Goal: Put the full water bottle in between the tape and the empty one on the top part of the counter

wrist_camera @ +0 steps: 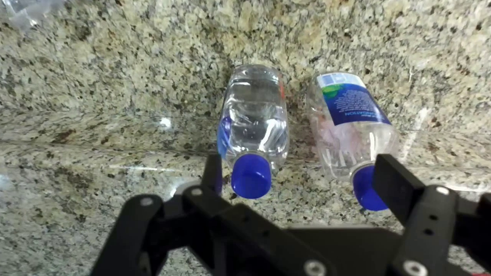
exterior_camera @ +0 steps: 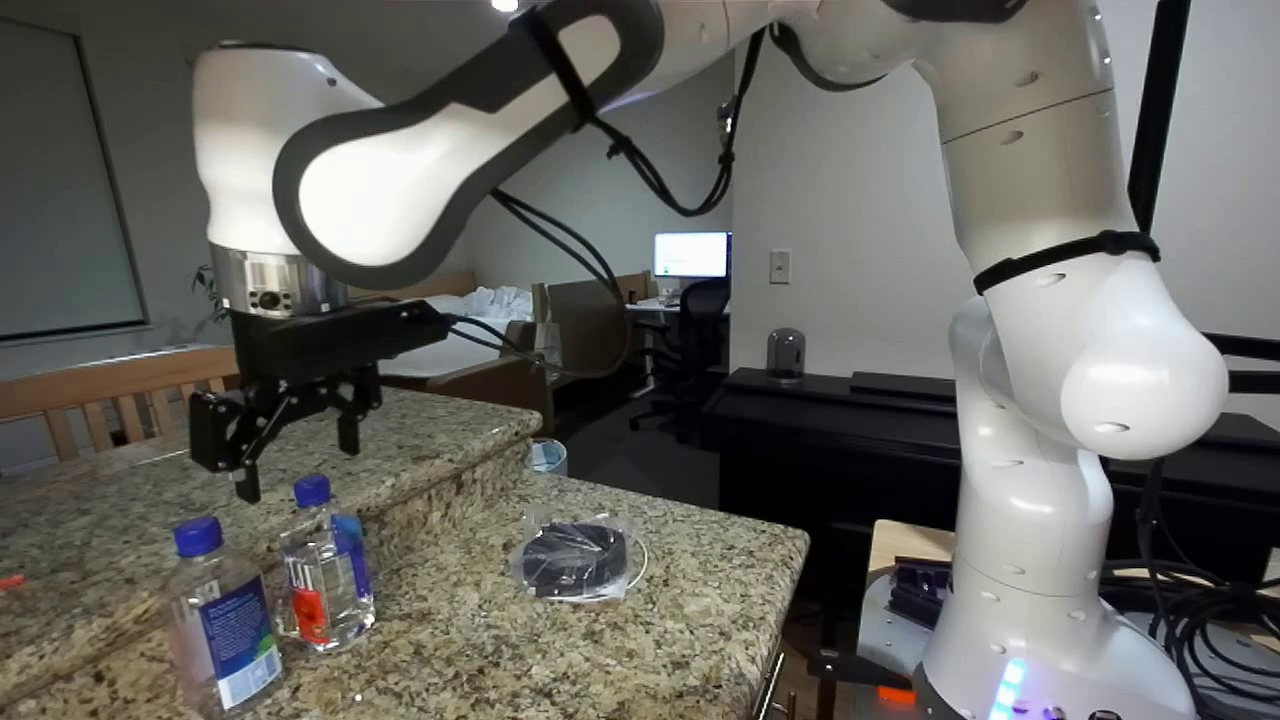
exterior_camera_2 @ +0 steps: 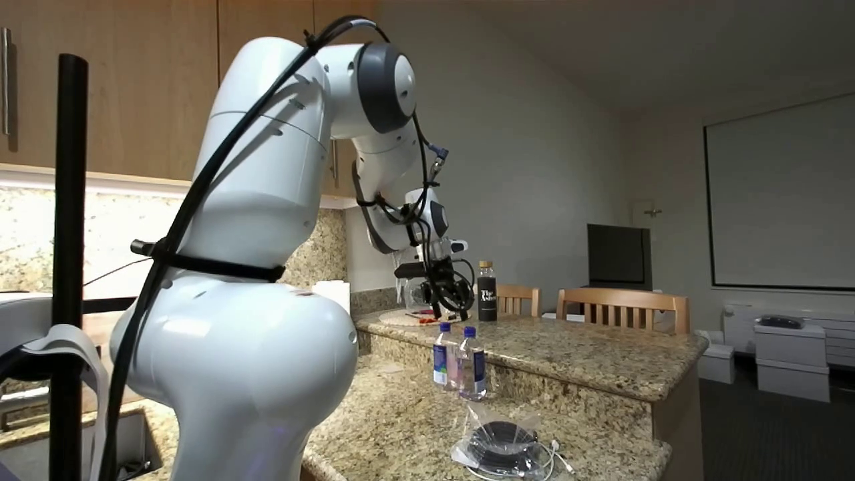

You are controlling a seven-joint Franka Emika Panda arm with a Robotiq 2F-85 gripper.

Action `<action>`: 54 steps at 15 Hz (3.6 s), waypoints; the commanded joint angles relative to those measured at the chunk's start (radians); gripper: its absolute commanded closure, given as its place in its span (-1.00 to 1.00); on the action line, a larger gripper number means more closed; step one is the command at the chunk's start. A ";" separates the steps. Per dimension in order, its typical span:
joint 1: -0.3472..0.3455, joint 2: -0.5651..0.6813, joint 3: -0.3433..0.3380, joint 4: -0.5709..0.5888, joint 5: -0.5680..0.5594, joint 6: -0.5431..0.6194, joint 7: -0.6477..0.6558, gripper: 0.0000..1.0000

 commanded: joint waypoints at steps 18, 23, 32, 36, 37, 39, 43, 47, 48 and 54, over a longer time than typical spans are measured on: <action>0.036 0.183 -0.143 0.214 0.211 -0.136 -0.015 0.70; 0.031 0.175 -0.140 0.212 0.239 -0.141 -0.029 0.71; 0.014 -0.042 -0.136 0.147 0.322 -0.327 -0.084 0.70; -0.003 -0.214 -0.152 0.085 0.250 -0.508 -0.027 0.70; -0.015 -0.260 -0.154 0.064 0.238 -0.545 -0.018 0.71; -0.049 -0.361 -0.153 -0.014 0.239 -0.586 -0.007 0.71; -0.120 -0.536 -0.150 -0.210 0.277 -0.547 0.003 0.71; -0.186 -0.710 -0.143 -0.435 0.265 -0.456 0.024 0.71; -0.200 -0.738 -0.138 -0.475 0.262 -0.432 0.023 0.71; -0.228 -0.768 -0.106 -0.534 0.280 -0.406 -0.022 0.33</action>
